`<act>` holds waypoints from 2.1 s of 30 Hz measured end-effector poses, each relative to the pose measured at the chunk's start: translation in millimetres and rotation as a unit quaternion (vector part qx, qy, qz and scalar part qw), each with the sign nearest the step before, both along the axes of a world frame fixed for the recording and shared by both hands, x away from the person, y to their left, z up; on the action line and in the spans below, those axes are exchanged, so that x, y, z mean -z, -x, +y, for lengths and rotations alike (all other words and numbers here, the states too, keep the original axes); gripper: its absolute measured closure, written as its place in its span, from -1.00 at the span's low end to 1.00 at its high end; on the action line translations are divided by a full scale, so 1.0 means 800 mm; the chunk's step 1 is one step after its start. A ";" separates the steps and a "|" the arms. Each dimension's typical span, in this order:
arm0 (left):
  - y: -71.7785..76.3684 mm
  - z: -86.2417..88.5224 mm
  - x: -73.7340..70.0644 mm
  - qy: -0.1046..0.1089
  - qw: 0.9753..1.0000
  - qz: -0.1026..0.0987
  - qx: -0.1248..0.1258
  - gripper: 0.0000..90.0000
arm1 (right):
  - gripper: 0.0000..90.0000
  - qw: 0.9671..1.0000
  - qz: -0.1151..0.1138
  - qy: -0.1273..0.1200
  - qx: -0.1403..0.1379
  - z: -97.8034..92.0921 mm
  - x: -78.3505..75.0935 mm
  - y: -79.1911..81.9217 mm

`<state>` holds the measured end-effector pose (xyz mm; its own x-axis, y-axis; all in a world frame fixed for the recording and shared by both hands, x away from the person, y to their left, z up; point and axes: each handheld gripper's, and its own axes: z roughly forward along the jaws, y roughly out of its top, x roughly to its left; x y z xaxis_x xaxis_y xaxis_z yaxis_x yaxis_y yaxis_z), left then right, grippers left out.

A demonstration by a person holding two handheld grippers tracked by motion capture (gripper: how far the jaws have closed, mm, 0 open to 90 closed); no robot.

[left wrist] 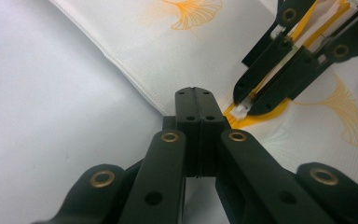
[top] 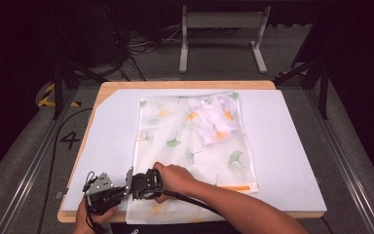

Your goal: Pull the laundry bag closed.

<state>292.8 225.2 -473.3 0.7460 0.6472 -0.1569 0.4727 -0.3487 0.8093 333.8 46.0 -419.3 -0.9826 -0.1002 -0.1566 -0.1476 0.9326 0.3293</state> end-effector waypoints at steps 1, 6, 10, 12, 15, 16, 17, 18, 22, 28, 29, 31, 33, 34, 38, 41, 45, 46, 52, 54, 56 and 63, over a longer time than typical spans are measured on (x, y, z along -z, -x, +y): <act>0.000 0.000 0.000 -0.002 1.000 0.000 0.000 1.00 | 0.89 1.000 0.000 0.001 0.000 -0.003 0.000 0.000; -0.001 0.001 0.000 -0.001 1.000 0.002 0.001 1.00 | 0.89 1.000 0.000 -0.006 0.010 -0.032 -0.004 -0.001; -0.001 0.000 -0.001 -0.003 1.000 0.001 0.002 1.00 | 0.89 1.000 -0.002 -0.007 0.016 -0.061 -0.008 -0.001; -0.001 0.000 -0.001 -0.003 1.000 0.001 0.002 1.00 | 0.89 1.000 -0.002 -0.007 0.023 -0.077 -0.010 -0.002; 0.000 0.000 -0.001 -0.002 1.000 0.001 0.001 1.00 | 0.89 1.000 -0.005 -0.008 0.027 -0.100 -0.012 -0.001; -0.001 -0.001 -0.001 -0.002 1.000 0.000 0.001 1.00 | 0.89 0.999 -0.003 -0.005 0.033 -0.108 -0.012 0.000; -0.001 -0.001 -0.001 -0.005 1.000 0.000 0.002 1.00 | 0.89 0.999 -0.002 -0.004 0.036 -0.116 -0.013 0.001; -0.001 -0.001 -0.001 -0.004 1.000 0.000 0.002 1.00 | 0.89 0.999 -0.002 -0.006 0.041 -0.126 -0.012 0.000; -0.001 0.000 -0.001 -0.006 1.000 0.000 0.002 1.00 | 0.89 0.998 0.001 -0.010 0.056 -0.155 -0.012 0.000; -0.001 0.000 -0.001 -0.004 1.000 0.003 0.003 1.00 | 0.89 0.997 0.004 -0.020 0.072 -0.190 -0.016 0.000; -0.002 0.000 -0.001 -0.003 1.000 0.004 0.003 1.00 | 0.89 0.997 0.004 -0.020 0.076 -0.195 -0.017 0.000; -0.001 -0.001 -0.002 -0.007 1.000 0.002 0.003 1.00 | 0.89 0.996 0.004 -0.020 0.082 -0.206 -0.017 0.000; -0.001 -0.001 -0.002 -0.007 1.000 0.002 0.003 1.00 | 0.89 0.996 0.007 -0.015 0.089 -0.216 -0.015 0.001; -0.001 -0.001 -0.002 -0.006 1.000 0.001 0.002 1.00 | 0.89 0.996 0.004 -0.015 0.091 -0.221 -0.014 0.001; -0.002 -0.001 -0.002 -0.007 1.000 0.002 0.003 1.00 | 0.89 0.995 0.003 -0.013 0.100 -0.239 -0.014 0.002; -0.002 -0.001 -0.002 -0.008 1.000 0.000 0.003 1.00 | 0.89 0.994 0.005 -0.018 0.111 -0.252 -0.015 0.004; -0.002 0.000 -0.002 -0.008 1.000 0.003 0.006 1.00 | 0.89 0.993 0.004 -0.019 0.120 -0.273 -0.014 0.005; -0.002 0.000 -0.002 -0.007 1.000 0.003 0.006 1.00 | 0.89 0.992 0.007 -0.019 0.126 -0.279 -0.013 0.006; -0.003 0.001 -0.001 -0.001 1.000 0.005 0.008 1.00 | 0.89 0.988 0.010 -0.025 0.151 -0.311 -0.012 0.007; -0.003 0.001 -0.001 0.000 1.000 0.006 0.008 1.00 | 0.89 0.987 0.012 -0.026 0.158 -0.321 -0.012 0.007; -0.004 0.001 -0.001 0.000 1.000 0.005 0.010 1.00 | 0.89 0.986 0.012 -0.028 0.165 -0.328 -0.011 0.008; -0.004 0.002 -0.001 0.004 1.000 0.007 0.012 1.00 | 0.89 0.983 0.016 -0.024 0.181 -0.351 -0.009 0.009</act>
